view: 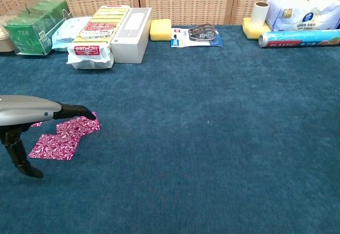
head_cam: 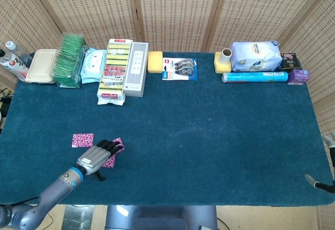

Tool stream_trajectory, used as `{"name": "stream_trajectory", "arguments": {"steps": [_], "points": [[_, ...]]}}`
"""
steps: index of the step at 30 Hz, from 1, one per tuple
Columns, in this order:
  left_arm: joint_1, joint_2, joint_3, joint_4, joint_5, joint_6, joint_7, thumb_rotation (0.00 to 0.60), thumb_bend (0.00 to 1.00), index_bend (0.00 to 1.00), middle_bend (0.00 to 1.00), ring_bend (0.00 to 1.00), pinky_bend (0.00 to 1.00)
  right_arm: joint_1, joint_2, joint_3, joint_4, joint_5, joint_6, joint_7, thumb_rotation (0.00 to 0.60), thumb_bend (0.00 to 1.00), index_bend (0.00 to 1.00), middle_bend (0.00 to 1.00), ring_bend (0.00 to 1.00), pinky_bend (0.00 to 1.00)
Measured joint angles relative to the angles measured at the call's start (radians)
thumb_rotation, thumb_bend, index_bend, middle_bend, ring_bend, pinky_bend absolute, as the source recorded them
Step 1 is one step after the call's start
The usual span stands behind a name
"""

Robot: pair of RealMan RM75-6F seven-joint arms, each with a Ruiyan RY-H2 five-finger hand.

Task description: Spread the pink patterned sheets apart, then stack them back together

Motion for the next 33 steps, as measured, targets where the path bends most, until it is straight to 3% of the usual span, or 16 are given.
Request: {"name": "stream_trajectory", "arguments": {"steps": [6,13,33], "points": [[0.022,0.019,0.037,-0.014,0.066,-0.008,-0.038,0.6,0.06,0.0,0.0,0.0,0.02,-0.002,-0.002,-0.003,0.005,-0.001,0.0,0.004,0.6,0.0,0.06,0.0,0.0,0.0],[0.022,-0.01,0.041,0.024,0.072,-0.034,-0.06,0.6,0.06,0.0,0.0,0.0,0.02,-0.004,-0.002,-0.004,0.009,0.001,0.0,0.006,0.6,0.0,0.07,0.0,0.0,0.0],[-0.05,-0.083,-0.011,0.112,-0.087,-0.042,0.007,0.6,0.06,0.0,0.0,0.0,0.02,0.002,-0.002,-0.003,0.007,0.004,-0.01,0.0,0.6,0.0,0.07,0.0,0.0,0.0]]}}
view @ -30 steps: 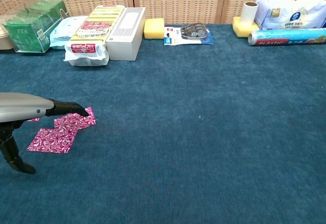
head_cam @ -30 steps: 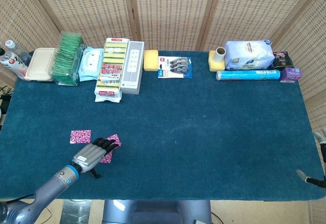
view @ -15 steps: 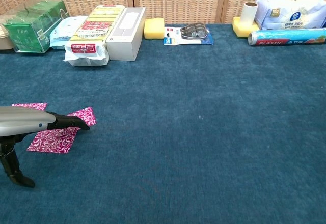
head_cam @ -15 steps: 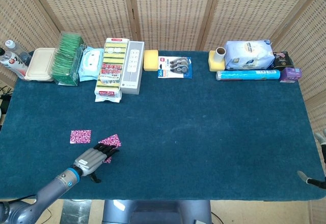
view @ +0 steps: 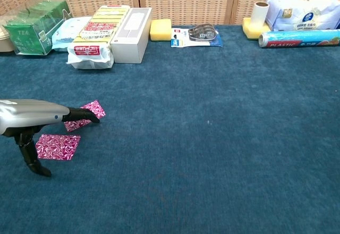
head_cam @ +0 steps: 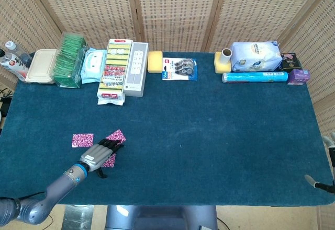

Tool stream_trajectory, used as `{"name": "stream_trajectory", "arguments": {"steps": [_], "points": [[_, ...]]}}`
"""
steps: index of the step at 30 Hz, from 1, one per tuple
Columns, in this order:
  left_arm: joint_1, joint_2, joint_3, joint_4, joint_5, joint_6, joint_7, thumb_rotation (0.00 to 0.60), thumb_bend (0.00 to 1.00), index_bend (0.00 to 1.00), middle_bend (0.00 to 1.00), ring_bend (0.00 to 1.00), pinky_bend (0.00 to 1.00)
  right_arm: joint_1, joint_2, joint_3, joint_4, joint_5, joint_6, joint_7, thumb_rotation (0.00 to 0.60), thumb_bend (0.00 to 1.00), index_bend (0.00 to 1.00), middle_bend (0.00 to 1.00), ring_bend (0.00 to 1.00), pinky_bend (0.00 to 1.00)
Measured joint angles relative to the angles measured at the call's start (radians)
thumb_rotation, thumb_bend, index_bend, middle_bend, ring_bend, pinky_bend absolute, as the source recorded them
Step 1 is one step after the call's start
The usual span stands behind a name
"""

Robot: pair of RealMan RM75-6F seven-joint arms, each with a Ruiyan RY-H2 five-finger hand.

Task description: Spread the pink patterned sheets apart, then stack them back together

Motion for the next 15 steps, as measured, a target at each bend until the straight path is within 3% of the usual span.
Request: {"name": "stream_trajectory", "arguments": {"steps": [8,15], "points": [[-0.026,-0.009,-0.018,0.002,-0.026,0.01,0.009,0.6,0.06,0.0,0.0,0.0,0.02,0.001,-0.001,0.001,-0.001,0.004,-0.002,-0.004,0.6,0.0,0.07,0.0,0.0,0.0],[0.003,0.023,-0.016,-0.04,0.059,0.056,-0.032,0.6,0.06,0.0,0.0,0.0,0.02,0.003,-0.002,0.001,-0.001,0.003,-0.006,-0.001,0.6,0.0,0.07,0.0,0.0,0.0]]}}
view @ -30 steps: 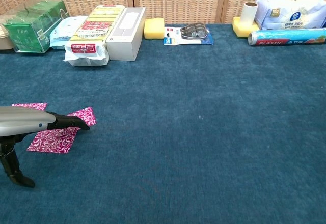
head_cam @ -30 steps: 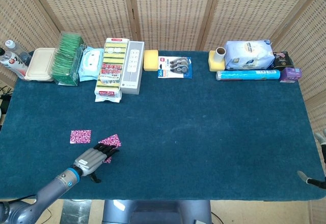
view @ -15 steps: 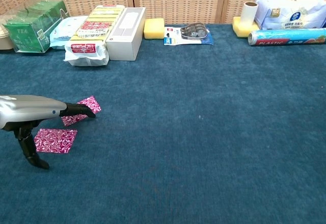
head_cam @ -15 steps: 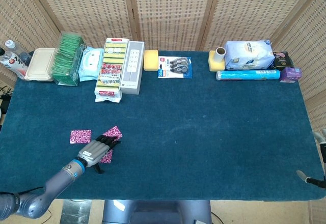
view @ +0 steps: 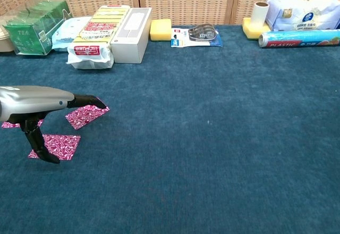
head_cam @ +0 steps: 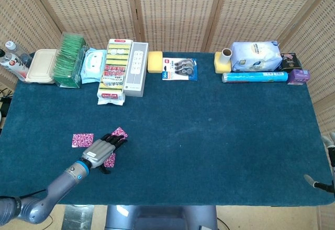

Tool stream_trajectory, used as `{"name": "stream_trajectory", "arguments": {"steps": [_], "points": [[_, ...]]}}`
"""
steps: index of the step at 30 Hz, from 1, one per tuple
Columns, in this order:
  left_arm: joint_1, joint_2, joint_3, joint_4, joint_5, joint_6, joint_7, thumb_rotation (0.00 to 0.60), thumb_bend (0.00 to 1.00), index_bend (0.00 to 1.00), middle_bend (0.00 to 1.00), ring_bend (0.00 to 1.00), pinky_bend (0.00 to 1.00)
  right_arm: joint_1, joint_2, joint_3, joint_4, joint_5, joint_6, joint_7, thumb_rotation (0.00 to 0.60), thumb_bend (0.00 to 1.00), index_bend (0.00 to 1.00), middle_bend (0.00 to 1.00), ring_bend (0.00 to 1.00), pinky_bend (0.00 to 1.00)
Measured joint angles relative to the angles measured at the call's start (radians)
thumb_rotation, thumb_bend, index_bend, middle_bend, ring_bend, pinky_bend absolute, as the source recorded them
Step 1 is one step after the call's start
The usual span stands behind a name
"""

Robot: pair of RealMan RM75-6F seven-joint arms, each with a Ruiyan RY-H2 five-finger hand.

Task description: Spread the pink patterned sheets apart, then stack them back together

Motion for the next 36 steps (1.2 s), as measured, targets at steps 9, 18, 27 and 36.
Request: {"name": "stream_trajectory", "arguments": {"steps": [9,18,27,36], "points": [[0.102,0.007,0.034,0.007,0.131,0.126,-0.053,0.6,0.08,0.13,0.0,0.0,0.02,-0.003,0.006,-0.005,-0.001,-0.011,0.002,0.015,0.6,0.0,0.06,0.0,0.0,0.0],[0.178,-0.045,0.035,0.06,0.137,0.225,-0.04,0.6,0.12,0.19,0.0,0.0,0.02,-0.001,0.011,-0.007,-0.005,-0.012,-0.004,0.021,0.6,0.0,0.06,0.0,0.0,0.0],[0.213,-0.073,0.034,0.075,0.114,0.254,0.006,0.6,0.13,0.21,0.0,0.0,0.02,-0.002,0.013,-0.009,-0.002,-0.019,-0.002,0.033,0.6,0.0,0.06,0.0,0.0,0.0],[0.23,-0.095,0.028,0.092,0.09,0.246,0.015,0.6,0.13,0.26,0.0,0.0,0.02,-0.003,0.018,-0.01,-0.002,-0.02,-0.002,0.046,0.6,0.0,0.07,0.0,0.0,0.0]]}}
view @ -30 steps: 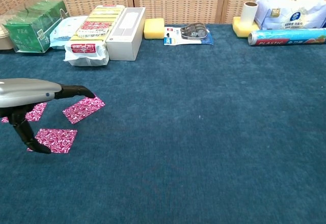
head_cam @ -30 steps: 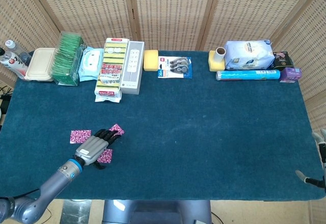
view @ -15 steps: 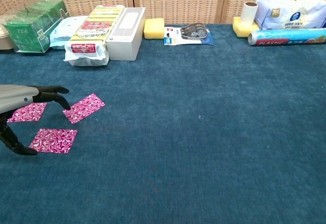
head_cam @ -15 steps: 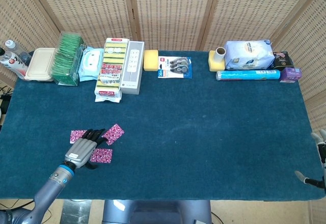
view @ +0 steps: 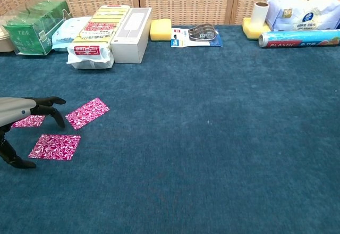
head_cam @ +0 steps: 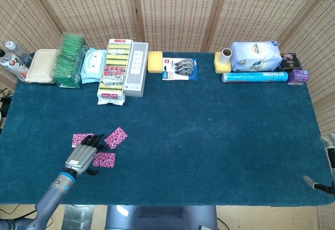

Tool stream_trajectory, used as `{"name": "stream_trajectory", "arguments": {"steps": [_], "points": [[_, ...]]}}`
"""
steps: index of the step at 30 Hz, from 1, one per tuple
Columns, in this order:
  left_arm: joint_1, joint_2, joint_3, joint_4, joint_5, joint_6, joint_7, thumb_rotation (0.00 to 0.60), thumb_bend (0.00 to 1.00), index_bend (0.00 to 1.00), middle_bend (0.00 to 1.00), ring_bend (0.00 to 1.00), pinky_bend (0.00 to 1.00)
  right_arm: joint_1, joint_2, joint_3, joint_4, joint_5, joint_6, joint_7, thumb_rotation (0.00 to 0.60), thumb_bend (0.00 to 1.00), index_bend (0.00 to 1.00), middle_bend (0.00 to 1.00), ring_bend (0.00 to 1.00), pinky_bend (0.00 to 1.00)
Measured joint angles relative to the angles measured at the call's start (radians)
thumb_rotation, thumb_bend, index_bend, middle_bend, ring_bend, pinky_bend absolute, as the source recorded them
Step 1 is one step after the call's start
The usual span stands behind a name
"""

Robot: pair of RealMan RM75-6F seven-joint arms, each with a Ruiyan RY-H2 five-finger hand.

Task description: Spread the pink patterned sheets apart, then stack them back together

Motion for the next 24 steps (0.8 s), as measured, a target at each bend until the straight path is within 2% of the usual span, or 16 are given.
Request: {"name": "stream_trajectory", "arguments": {"steps": [16,24], "points": [[0.019,-0.049,-0.025,0.032,-0.036,0.008,0.047,0.6,0.14,0.27,0.0,0.0,0.02,0.001,0.003,-0.001,-0.002,0.0,-0.002,0.006,0.6,0.0,0.07,0.0,0.0,0.0],[0.033,-0.06,-0.023,0.032,-0.009,0.02,0.052,0.6,0.15,0.35,0.0,0.0,0.02,0.0,0.004,0.0,0.0,0.0,0.0,0.012,0.6,0.0,0.07,0.0,0.0,0.0]]}}
